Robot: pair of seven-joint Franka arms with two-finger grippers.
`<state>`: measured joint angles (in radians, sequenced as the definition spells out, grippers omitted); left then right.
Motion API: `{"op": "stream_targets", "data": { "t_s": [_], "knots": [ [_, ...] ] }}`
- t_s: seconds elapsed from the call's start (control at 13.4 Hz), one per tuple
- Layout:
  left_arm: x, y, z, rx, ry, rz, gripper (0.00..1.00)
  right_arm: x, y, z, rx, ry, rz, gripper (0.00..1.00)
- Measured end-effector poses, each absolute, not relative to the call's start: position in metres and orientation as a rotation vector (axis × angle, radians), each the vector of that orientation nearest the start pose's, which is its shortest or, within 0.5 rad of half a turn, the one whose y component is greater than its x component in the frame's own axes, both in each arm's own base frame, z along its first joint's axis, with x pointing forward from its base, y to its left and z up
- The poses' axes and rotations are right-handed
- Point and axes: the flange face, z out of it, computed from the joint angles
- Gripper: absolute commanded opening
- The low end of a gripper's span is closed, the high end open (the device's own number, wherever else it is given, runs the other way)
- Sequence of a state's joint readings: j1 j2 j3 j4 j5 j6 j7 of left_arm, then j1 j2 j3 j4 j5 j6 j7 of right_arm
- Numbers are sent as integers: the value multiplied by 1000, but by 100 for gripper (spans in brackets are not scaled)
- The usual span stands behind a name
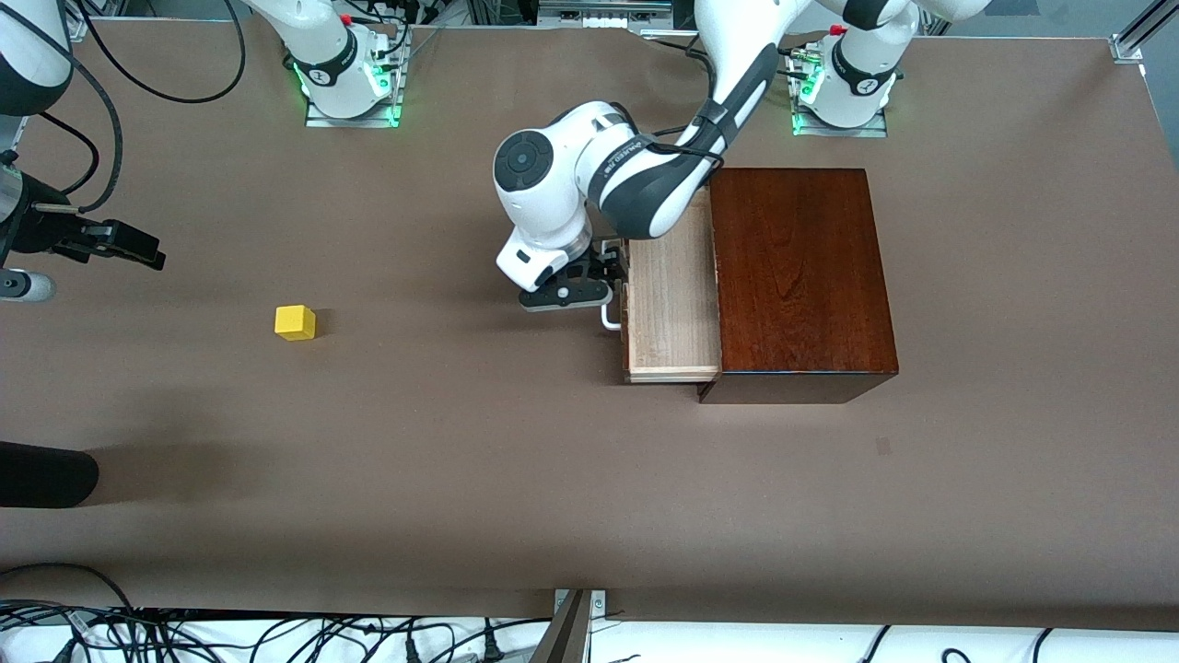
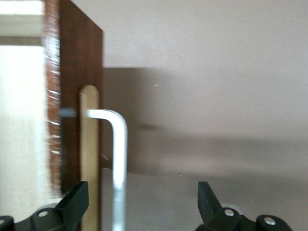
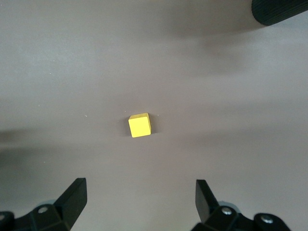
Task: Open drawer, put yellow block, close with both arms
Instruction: 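Grasp the drawer handle with the left gripper and pull it open, then release the handle and lift the left gripper while the right gripper reaches the cube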
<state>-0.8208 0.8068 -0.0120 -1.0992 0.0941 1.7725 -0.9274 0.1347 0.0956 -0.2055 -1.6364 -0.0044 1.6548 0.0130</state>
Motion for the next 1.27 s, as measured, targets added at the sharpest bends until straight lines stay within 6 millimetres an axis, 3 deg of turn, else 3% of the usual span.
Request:
{"op": "stream_targets", "data": {
  "t_s": [0.45,0.6,0.9,1.05,1.27],
  "knots": [
    [504,-538,405,-3046,-137,56,100,584,-35,546,-3159,126,112,100],
    [519,-514,444,-3086,-211,45,100,585,-34,543,-3160,123,108,100],
    [573,-413,516,-3096,-437,27,100,587,-34,516,-3161,119,75,100],
    [583,-364,542,-3067,-462,78,100,585,-34,489,-3161,115,62,100],
    [596,-284,576,-3062,-355,144,100,578,-26,445,-3160,84,22,100]
  ]
}}
